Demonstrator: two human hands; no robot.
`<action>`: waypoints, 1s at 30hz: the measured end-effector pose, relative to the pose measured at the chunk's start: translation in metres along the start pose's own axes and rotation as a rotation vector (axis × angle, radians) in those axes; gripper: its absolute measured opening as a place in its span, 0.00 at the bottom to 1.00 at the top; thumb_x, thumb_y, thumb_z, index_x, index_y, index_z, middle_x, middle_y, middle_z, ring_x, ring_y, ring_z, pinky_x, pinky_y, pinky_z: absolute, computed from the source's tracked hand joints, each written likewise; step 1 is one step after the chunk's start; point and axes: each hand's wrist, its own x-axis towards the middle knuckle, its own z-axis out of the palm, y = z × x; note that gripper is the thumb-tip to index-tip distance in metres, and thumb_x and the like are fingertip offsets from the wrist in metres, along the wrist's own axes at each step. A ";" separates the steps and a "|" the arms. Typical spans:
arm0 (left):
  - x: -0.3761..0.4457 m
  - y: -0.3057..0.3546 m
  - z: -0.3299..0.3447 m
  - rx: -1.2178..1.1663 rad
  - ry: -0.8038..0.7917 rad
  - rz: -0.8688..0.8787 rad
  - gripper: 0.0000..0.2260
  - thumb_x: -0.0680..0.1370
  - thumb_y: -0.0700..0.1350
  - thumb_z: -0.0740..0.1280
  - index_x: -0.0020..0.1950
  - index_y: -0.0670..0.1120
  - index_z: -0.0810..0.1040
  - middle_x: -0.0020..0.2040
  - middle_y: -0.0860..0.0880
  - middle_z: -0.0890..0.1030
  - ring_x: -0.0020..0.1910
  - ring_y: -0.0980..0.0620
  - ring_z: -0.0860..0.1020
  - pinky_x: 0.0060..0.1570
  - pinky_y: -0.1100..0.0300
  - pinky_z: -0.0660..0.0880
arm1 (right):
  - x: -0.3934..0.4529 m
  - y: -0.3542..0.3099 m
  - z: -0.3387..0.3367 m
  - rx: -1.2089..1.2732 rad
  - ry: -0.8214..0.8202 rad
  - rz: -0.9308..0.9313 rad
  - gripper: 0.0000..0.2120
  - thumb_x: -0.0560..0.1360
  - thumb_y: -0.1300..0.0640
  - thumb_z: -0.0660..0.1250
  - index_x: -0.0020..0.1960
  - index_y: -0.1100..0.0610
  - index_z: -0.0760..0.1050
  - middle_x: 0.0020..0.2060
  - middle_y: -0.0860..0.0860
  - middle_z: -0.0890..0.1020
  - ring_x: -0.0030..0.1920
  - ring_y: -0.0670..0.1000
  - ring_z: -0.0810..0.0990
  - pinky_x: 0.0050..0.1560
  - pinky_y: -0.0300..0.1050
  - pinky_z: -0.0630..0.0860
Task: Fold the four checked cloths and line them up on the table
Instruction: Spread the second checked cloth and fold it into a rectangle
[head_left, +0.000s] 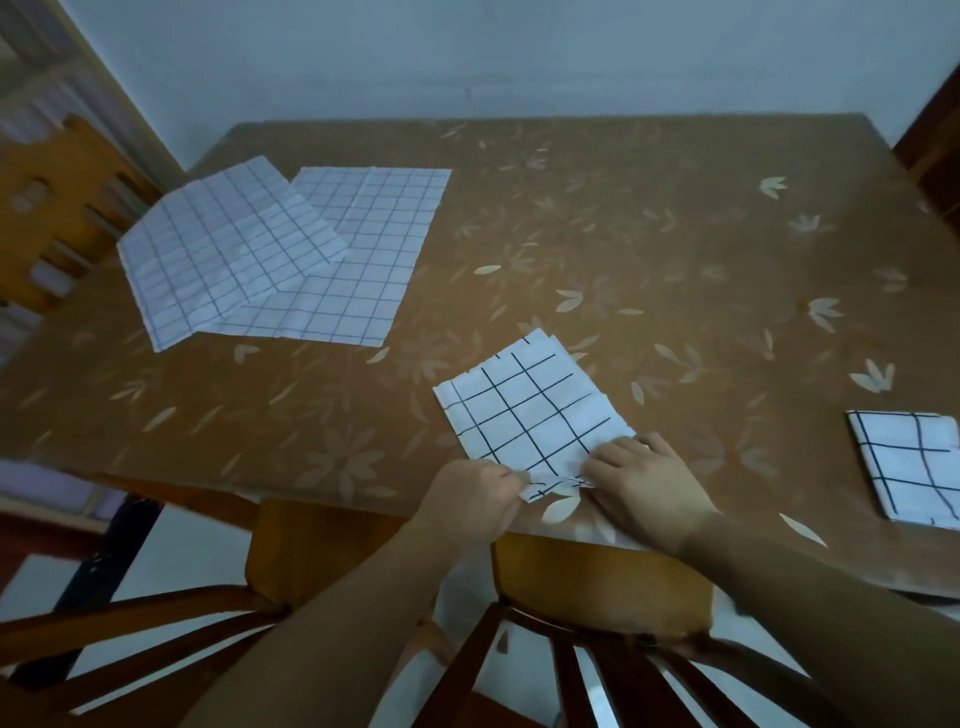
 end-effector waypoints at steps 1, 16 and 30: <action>0.001 0.001 -0.001 -0.003 0.008 -0.008 0.15 0.73 0.47 0.59 0.46 0.44 0.84 0.34 0.49 0.83 0.31 0.49 0.81 0.25 0.59 0.77 | 0.002 0.000 -0.002 -0.019 -0.008 -0.005 0.08 0.73 0.52 0.62 0.38 0.50 0.78 0.37 0.46 0.79 0.39 0.53 0.79 0.44 0.45 0.61; -0.011 -0.011 -0.005 -0.148 0.011 -0.216 0.10 0.79 0.49 0.64 0.53 0.47 0.83 0.44 0.52 0.84 0.41 0.54 0.81 0.39 0.61 0.78 | 0.009 0.017 -0.020 0.009 -0.276 0.007 0.07 0.72 0.50 0.62 0.42 0.49 0.79 0.42 0.45 0.82 0.46 0.50 0.81 0.43 0.43 0.70; 0.005 -0.025 -0.018 -0.653 0.045 -0.801 0.17 0.79 0.55 0.64 0.66 0.49 0.74 0.57 0.54 0.80 0.53 0.57 0.78 0.39 0.71 0.74 | 0.025 0.001 -0.026 0.871 -0.355 0.799 0.05 0.76 0.54 0.67 0.48 0.54 0.80 0.41 0.50 0.85 0.40 0.51 0.83 0.47 0.51 0.81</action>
